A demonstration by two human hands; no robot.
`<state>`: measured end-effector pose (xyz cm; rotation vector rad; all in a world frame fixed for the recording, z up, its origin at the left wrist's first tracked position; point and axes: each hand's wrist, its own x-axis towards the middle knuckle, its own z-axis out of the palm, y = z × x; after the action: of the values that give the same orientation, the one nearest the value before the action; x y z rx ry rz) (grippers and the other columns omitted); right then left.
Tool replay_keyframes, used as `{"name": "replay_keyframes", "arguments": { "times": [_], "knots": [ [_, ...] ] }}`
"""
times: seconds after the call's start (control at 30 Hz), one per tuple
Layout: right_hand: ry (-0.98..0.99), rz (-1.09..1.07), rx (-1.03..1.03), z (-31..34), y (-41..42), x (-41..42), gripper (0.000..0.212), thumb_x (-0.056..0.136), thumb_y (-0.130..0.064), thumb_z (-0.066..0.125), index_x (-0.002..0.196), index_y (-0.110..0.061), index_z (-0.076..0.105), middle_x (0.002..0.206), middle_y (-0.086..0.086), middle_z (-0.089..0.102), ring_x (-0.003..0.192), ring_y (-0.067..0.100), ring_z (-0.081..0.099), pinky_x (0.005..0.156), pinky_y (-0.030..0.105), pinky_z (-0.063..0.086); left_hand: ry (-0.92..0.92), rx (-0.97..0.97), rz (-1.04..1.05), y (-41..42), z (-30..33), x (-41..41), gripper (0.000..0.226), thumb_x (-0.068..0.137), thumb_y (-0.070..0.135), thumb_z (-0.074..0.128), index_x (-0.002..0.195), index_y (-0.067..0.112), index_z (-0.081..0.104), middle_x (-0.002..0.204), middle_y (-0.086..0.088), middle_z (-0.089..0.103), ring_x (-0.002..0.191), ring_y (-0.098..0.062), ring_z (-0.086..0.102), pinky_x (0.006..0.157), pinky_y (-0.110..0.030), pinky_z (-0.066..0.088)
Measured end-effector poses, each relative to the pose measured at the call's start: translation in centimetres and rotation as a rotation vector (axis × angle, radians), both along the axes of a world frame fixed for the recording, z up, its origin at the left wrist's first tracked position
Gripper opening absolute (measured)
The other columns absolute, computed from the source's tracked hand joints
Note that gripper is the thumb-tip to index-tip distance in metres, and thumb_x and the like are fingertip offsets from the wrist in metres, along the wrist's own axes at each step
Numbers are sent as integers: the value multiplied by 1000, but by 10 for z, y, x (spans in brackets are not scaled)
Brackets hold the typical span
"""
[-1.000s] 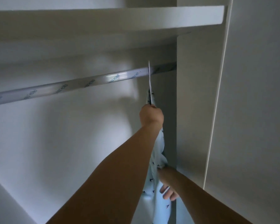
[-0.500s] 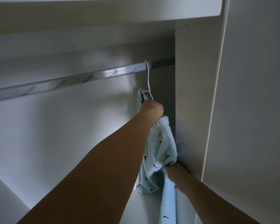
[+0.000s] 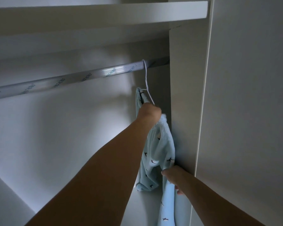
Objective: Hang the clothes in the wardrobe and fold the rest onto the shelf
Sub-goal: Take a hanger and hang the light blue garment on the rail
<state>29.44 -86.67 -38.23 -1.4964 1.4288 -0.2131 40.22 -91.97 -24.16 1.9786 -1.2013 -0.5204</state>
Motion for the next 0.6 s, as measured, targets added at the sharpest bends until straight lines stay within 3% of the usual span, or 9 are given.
{"name": "replay_keyframes", "arguments": {
  "times": [0.1,0.23,0.3,0.47,0.6],
  "knots": [
    [-9,-34,7,10,5,3,40,96,-16,43,133,0,47,72,-2,36,58,8,33,49,17,32,-40,-54,15,8,-2,4,33,100,29,42,109,2,58,105,-15,64,98,-30,63,83,-35,50],
    [-55,-31,-24,23,16,0,39,93,-13,46,131,-1,49,72,-4,36,60,6,35,52,18,34,-147,-44,-28,29,-5,6,32,101,33,39,93,6,54,81,-5,55,82,-23,56,70,-30,44],
    [-34,-23,-49,34,26,-4,27,94,-12,45,119,-3,52,73,-2,37,64,8,39,55,20,36,-246,-43,-50,45,-3,6,32,101,34,36,85,9,49,76,-3,51,77,-21,52,67,-29,39],
    [33,28,-158,85,70,-31,11,91,-14,49,99,-6,48,73,2,41,59,10,37,51,21,29,-396,-13,-91,111,16,-6,25,101,30,36,96,9,49,91,-5,51,90,-22,57,74,-27,40],
    [68,133,-313,141,117,-70,37,90,-13,51,125,-4,47,92,7,54,76,15,51,63,25,39,-470,-16,-116,186,49,-29,39,102,34,36,127,8,50,125,-9,54,113,-23,55,90,-27,40]
  ]
}}
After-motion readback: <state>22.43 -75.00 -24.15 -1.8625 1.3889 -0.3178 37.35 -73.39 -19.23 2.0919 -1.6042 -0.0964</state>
